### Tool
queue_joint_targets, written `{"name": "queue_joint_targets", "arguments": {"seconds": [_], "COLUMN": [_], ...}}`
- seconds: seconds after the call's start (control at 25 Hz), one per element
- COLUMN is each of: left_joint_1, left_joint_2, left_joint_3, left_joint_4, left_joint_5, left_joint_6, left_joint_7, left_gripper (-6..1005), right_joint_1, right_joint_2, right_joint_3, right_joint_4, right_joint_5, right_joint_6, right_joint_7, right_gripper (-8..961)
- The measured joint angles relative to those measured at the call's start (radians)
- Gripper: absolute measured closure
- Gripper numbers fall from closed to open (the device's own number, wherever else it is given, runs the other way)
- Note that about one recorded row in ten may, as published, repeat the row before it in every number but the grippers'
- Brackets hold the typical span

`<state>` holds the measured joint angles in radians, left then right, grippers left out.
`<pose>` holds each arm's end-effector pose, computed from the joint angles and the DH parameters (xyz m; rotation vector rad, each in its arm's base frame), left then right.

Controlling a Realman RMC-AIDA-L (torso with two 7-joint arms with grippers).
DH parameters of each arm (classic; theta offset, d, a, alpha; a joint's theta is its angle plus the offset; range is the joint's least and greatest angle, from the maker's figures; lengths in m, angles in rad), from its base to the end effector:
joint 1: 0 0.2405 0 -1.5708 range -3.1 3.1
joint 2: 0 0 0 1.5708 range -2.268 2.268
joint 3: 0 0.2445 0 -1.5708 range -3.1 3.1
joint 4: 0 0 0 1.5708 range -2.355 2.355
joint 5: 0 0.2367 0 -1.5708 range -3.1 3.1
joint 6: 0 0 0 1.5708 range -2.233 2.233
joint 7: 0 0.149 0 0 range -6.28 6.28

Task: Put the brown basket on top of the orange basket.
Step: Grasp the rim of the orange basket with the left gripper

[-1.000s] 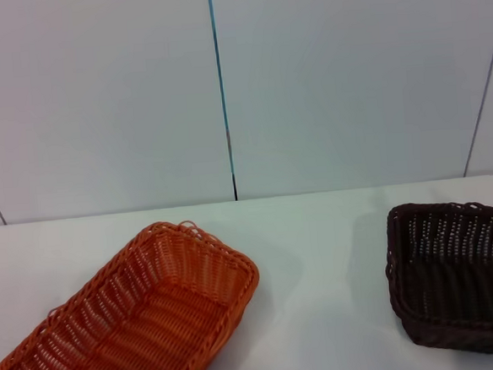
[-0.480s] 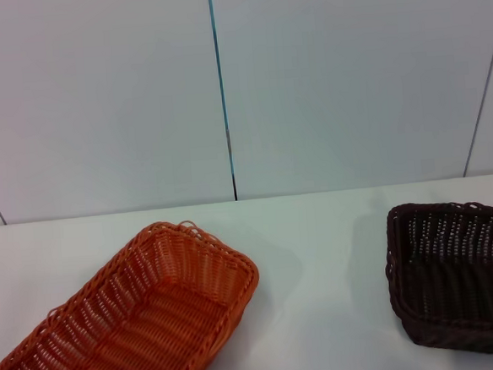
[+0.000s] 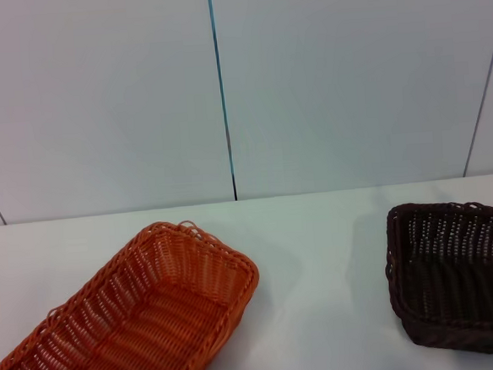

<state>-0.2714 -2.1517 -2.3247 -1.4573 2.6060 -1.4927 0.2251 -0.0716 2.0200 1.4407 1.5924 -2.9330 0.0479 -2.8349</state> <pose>-0.3173 0.3179 0.1079 -1.6377 -1.8771 -0.1138 0.2235 0.3671 0.0885 -0.9606 -1.7610 -1.5618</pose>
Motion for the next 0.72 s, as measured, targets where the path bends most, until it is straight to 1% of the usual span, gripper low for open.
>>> {"name": "queue_joint_targets", "arguments": {"seconds": [0.04,0.2,0.32,0.52,0.72], "left_joint_1": [-0.005,-0.033,-0.072,-0.135,-0.158], "left_joint_2": [0.000,0.000,-0.001,0.001,0.001], "left_joint_3": [0.000,0.000,-0.001,0.006,0.012], "left_joint_4": [0.010,0.053,0.124,0.260,0.350], "left_joint_5": [-0.003,-0.008,-0.008,-0.009,-0.008], "left_joint_6": [-0.005,-0.016,-0.003,0.074,0.170], "left_joint_7": [-0.005,-0.011,-0.013,0.001,0.019], "left_gripper": [169,168,167,166,166], "right_joint_1": [0.003,0.018,0.028,0.032,0.022], "right_joint_2": [-0.002,-0.010,-0.012,-0.016,-0.023], "right_joint_3": [0.000,0.002,0.003,0.004,0.007], "right_joint_4": [-0.003,-0.019,-0.030,-0.035,-0.007], "right_joint_5": [0.000,0.000,0.000,0.000,0.000], "right_joint_6": [0.000,-0.002,-0.003,-0.005,-0.005], "right_joint_7": [0.000,0.000,0.000,0.000,0.000], "right_gripper": [36,36,36,36,36]}}
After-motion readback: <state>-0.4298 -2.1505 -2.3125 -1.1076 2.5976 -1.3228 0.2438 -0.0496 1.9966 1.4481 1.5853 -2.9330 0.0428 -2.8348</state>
